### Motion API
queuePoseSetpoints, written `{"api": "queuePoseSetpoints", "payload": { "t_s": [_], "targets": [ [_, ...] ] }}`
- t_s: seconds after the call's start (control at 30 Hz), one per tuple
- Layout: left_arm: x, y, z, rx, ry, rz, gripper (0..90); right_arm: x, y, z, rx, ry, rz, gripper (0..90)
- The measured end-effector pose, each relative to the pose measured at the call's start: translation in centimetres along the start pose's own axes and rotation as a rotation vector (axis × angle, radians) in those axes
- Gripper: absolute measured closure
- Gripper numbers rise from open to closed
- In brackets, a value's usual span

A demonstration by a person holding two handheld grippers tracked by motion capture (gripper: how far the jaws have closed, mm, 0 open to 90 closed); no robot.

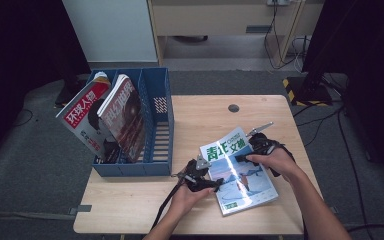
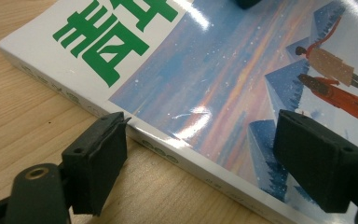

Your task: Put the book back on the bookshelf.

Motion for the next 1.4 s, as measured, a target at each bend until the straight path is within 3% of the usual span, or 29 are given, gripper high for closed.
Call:
{"api": "queuePoseSetpoints", "payload": {
  "t_s": [0.1, 0.23, 0.37, 0.5, 0.63, 0.7, 0.8, 0.97, 1.23, 1.4],
  "targets": [
    [0.0, 0.0, 0.0, 0.0, 0.0, -0.001, 16.8, -0.1, 0.0, 0.1, 0.002, 0.001, 0.011, 59.2],
    [0.0, 0.0, 0.0, 0.001, -0.002, -0.001, 16.7, -0.6, 0.4, 0.7, -0.01, -0.009, 0.064, 69.5],
    [0.0, 0.0, 0.0, 0.002, -0.004, -0.003, 16.6, -1.0, 0.6, 1.1, -0.006, -0.017, 0.061, 74.8],
    [0.0, 0.0, 0.0, 0.003, -0.005, -0.002, 16.7, -1.7, 1.0, 1.7, 0.039, -0.021, 0.052, 79.1],
    [-0.2, 0.1, 0.0, -0.001, -0.004, 0.009, 17.3, -2.1, 1.2, 2.1, 0.063, -0.023, 0.051, 80.0],
    [-1.0, 0.2, 0.3, -0.001, 0.025, 0.004, 16.4, -2.6, 1.5, 2.5, 0.093, -0.021, 0.046, 80.2],
    [-1.5, 0.5, 0.5, -0.004, 0.03, 0.007, 14.8, -2.7, 1.7, 2.7, 0.115, -0.019, 0.046, 80.3],
    [-2.1, 1.7, 1.3, 0.003, 0.027, 0.01, 13.0, -3.1, 2.2, 3.6, 0.158, 0.002, 0.022, 80.3],
    [-2.4, 2.9, 1.2, 0.008, 0.031, 0.014, 11.6, -3.9, 2.8, 5.2, 0.205, 0.019, 0.03, 80.3],
    [-2.5, 3.3, 0.8, 0.009, 0.007, 0.045, 11.8, -4.3, 3.5, 6.1, 0.24, 0.016, 0.036, 80.4]
  ]
}}
Point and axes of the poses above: each handheld gripper's, and its own axes: z roughly backward along the jaws, y roughly out of its top, x roughly to its right, the point moved 10 cm from there along -z, roughly forward along the jaws, and after that the axes turned 5 degrees about x, right-handed, at the moved point
